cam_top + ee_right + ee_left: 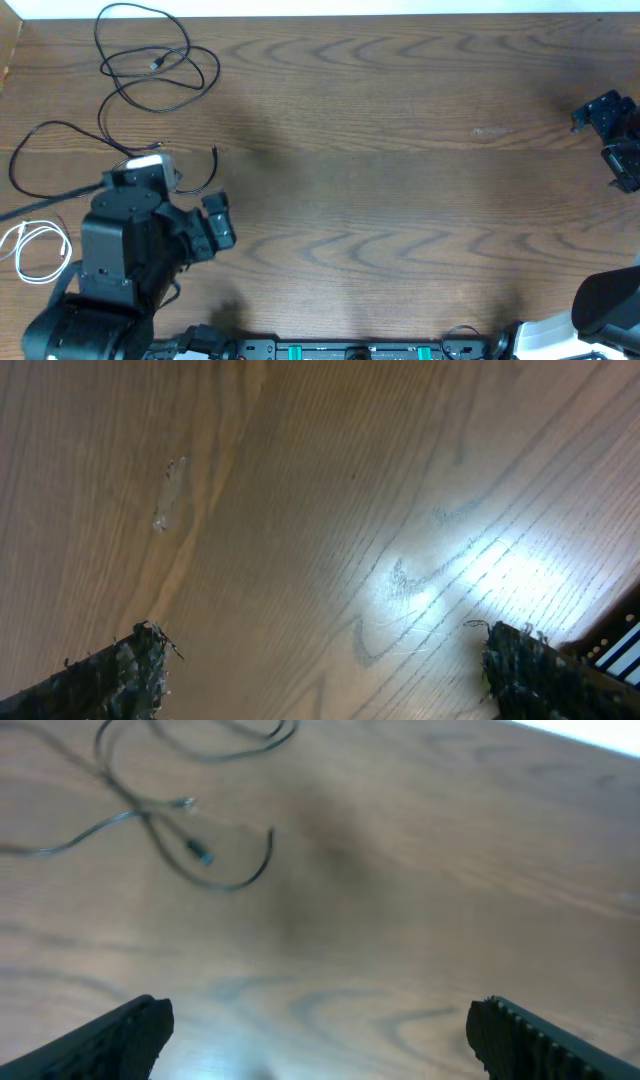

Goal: Untangle cables

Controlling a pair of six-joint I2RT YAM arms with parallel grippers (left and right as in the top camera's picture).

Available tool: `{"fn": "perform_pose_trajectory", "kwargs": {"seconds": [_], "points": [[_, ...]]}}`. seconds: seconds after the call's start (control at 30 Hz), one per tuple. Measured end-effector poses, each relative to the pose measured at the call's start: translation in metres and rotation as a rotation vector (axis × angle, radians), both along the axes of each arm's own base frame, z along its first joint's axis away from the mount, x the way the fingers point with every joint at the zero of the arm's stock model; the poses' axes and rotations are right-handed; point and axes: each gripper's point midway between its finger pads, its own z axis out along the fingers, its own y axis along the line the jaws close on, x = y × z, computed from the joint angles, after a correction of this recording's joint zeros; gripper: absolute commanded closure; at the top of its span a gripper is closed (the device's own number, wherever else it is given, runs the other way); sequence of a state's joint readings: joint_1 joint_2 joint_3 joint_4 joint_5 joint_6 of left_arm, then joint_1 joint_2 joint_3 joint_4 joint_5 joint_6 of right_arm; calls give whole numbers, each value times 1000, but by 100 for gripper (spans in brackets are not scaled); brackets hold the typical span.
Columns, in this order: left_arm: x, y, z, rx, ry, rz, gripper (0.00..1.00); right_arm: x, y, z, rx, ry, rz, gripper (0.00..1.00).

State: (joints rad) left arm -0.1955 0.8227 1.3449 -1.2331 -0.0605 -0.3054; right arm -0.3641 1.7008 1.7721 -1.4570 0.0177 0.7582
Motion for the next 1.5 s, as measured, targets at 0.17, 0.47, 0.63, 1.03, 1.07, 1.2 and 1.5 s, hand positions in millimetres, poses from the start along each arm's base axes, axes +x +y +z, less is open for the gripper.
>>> {"fn": "perform_pose_trajectory", "kwargs": {"seconds": [0.17, 0.47, 0.63, 1.03, 1.07, 1.2, 1.5], "points": [[-22, 20, -7, 26, -19, 74, 2, 0, 0, 0, 0, 0, 0, 1], [-58, 41, -12, 44, -106, 167, 2, 0, 0, 0, 0, 0, 0, 1], [-64, 41, -30, 62, -54, 159, 2, 0, 0, 0, 0, 0, 0, 1], [-34, 43, -53, 147, -237, 100, 2, 0, 0, 0, 0, 0, 0, 1], [-30, 40, -54, 154, -262, 75, 2, 0, 0, 0, 0, 0, 0, 1], [-11, 25, -61, 173, -351, -42, 2, 0, 0, 0, 0, 0, 0, 1], [13, 4, -85, 177, -470, -177, 2, 0, 0, 0, 0, 0, 0, 1]]}}
